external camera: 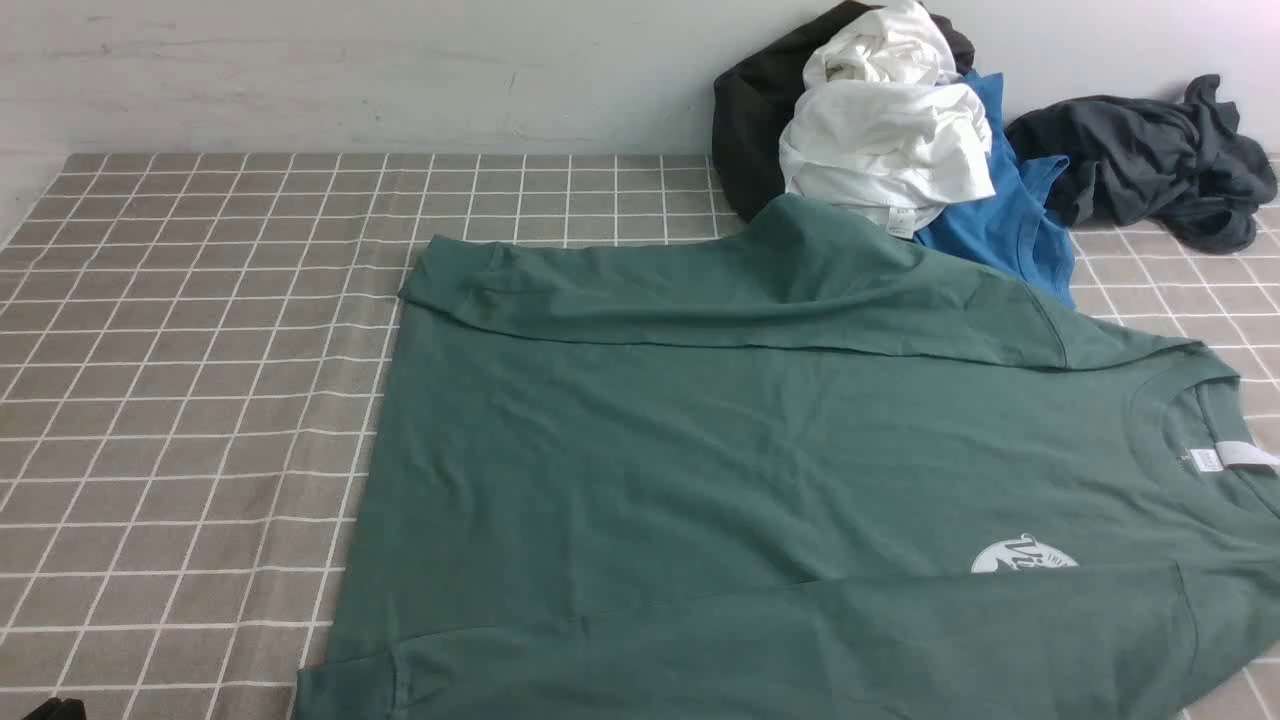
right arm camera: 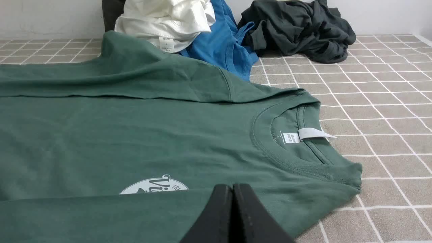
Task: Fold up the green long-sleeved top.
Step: Use the left arm to clamp the cuff closest to it
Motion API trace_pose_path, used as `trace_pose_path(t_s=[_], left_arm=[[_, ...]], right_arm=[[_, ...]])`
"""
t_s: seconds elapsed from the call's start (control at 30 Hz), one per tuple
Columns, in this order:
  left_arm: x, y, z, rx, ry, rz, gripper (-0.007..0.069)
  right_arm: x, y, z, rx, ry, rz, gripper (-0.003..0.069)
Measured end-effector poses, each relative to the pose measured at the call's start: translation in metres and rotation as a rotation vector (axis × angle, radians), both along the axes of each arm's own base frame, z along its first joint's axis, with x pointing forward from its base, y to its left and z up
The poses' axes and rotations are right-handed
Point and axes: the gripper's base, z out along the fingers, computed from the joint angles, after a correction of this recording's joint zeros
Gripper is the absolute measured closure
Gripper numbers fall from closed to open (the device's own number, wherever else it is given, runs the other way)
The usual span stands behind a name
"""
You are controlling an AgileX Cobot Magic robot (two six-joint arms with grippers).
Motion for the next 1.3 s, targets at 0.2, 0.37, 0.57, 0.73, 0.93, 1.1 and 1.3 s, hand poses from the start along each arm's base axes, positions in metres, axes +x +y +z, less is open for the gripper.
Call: trace_pose_path(t_s=[0.2,0.37,0.57,0.73,0.93,1.1,1.3], left_arm=[[0.000,0.000,0.000,0.000,0.000,0.000,0.0632],[0.000,0.000,0.000,0.000,0.000,0.000,0.0632],[0.000,0.000,0.000,0.000,0.000,0.000,0.0632],[0.000,0.000,0.000,0.006,0.000,-0.001,0.0632],[0.001,0.000,0.003,0.007,-0.034,0.004,0.0632],[0.003,0.002,0.012,0.001,-0.140,0.018,0.0632],[0.004,0.003,0.020,-0.003,-0.223,0.029,0.0632]], right_arm=[[0.000,0.000,0.000,0.000,0.000,0.000,0.0671],[0.000,0.000,0.000,0.000,0.000,0.000,0.0671],[0.000,0.000,0.000,0.000,0.000,0.000,0.0671],[0.000,0.000,0.000,0.000,0.000,0.000,0.0671],[0.000,0.000,0.000,0.000,0.000,0.000,0.0671],[0.000,0.000,0.000,0.000,-0.001,0.000,0.0671],[0.001,0.000,0.006,-0.002,-0.077,0.003,0.0671]])
